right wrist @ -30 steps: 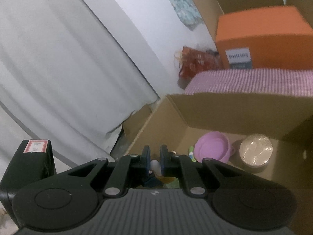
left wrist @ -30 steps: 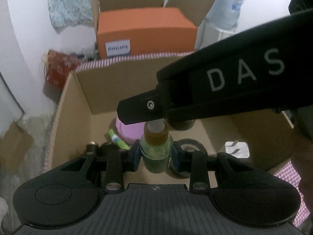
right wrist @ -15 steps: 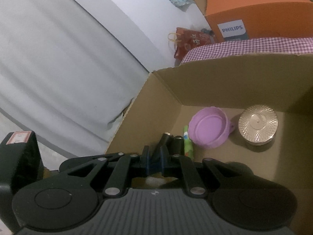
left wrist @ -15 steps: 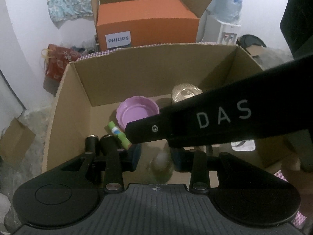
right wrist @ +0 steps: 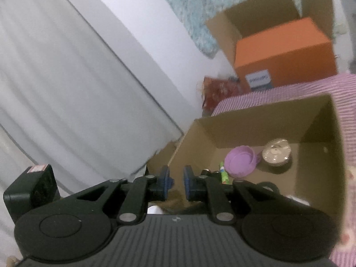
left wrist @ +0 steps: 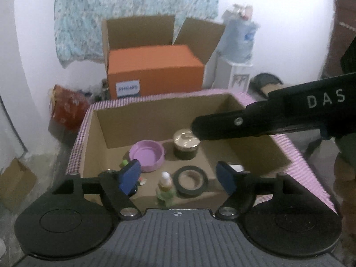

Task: Organize rigid objects
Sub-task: 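Move the right gripper back and close it on the white pill bottle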

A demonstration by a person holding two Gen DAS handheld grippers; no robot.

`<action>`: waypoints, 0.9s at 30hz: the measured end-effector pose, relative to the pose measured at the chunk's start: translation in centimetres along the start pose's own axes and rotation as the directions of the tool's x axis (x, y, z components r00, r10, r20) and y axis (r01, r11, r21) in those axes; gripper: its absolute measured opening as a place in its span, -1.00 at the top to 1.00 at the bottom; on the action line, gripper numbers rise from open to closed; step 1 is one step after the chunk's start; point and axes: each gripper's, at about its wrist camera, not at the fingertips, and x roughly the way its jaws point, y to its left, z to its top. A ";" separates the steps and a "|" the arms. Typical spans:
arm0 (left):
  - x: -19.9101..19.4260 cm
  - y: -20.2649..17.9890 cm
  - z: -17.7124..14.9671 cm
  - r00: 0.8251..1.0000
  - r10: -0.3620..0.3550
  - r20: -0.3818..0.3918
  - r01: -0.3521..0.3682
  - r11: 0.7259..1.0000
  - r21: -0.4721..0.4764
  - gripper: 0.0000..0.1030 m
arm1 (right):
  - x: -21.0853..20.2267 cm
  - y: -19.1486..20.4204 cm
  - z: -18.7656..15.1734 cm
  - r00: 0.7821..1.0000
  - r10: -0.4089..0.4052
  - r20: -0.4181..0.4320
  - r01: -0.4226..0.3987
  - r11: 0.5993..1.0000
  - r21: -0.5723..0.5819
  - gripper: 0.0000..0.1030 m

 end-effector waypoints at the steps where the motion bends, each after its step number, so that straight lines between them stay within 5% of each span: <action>1: -0.7 -0.2 -0.4 1.000 -0.007 0.011 0.007 1.000 0.005 -0.60 | -0.9 0.4 -0.4 1.000 -0.006 0.020 0.006 1.000 0.002 0.64; 14: -7.1 0.7 -5.2 0.996 -0.034 0.088 0.033 0.999 0.010 -0.92 | -7.0 4.0 -7.0 0.989 -0.091 0.119 0.088 0.996 0.030 -0.14; 22: -7.3 2.5 -8.0 0.998 0.012 0.069 -0.011 1.000 -0.018 -0.96 | -5.4 3.9 -9.6 0.995 -0.092 0.034 0.088 0.991 0.103 -0.20; 27: -6.2 3.5 -8.9 0.993 0.101 0.055 -0.100 0.995 -0.022 -0.96 | -3.1 3.7 -10.0 0.997 -0.073 -0.008 0.074 0.991 0.110 -0.20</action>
